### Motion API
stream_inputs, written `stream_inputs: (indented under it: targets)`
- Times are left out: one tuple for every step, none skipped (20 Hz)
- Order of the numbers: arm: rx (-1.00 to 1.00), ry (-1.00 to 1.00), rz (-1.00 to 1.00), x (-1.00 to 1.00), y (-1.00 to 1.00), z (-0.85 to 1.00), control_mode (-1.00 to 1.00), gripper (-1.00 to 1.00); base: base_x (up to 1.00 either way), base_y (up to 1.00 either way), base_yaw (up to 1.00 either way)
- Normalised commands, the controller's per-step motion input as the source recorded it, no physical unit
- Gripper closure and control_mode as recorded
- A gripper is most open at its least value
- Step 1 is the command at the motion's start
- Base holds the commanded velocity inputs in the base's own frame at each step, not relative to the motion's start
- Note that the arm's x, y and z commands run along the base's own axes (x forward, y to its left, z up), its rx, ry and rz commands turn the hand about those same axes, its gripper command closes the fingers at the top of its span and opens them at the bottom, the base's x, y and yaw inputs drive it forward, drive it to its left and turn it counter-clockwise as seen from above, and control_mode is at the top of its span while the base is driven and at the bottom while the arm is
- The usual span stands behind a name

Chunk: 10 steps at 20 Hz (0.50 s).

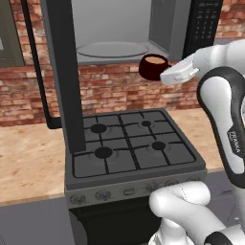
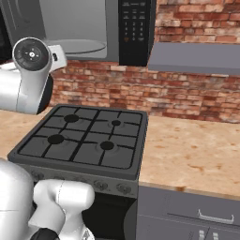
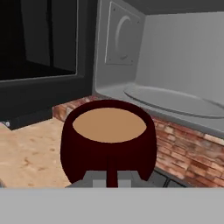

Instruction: Pick the cup of tea, navigate to the dining table, and place it on the saucer.

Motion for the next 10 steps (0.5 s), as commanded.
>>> stream_inputs:
  targets:
    - [0.0,0.17,0.03,-0.49,-0.37,0.0,-1.0,1.0,0.0,0.0,0.0]
    - [0.0,0.19,0.04,-0.47,-0.34,0.0,-1.0,1.0,0.0,0.0,0.0]
    - [0.0,0.18,0.04,-0.5,-0.35,0.0,-1.0,1.0,0.0,0.0,0.0]
    - [0.0,0.0,0.0,0.0,0.0,0.0,1.0,1.0,-0.5,-0.36,0.06]
    - [0.0,0.0,0.0,0.0,0.0,0.0,1.0,1.0,-0.51,-0.34,0.08]
    - [0.0,0.0,0.0,0.0,0.0,0.0,1.0,1.0,-0.52,-0.33,0.11]
    - [0.0,0.0,0.0,0.0,0.0,0.0,1.0,1.0,-0.55,-0.31,0.15]
    - [0.0,0.0,0.0,0.0,0.0,0.0,1.0,1.0,-0.56,-0.26,0.17]
    - [0.0,0.0,0.0,0.0,0.0,0.0,1.0,1.0,-0.59,-0.2,0.23]
    - [0.0,0.0,0.0,0.0,0.0,0.0,1.0,1.0,-0.63,-0.2,0.27]
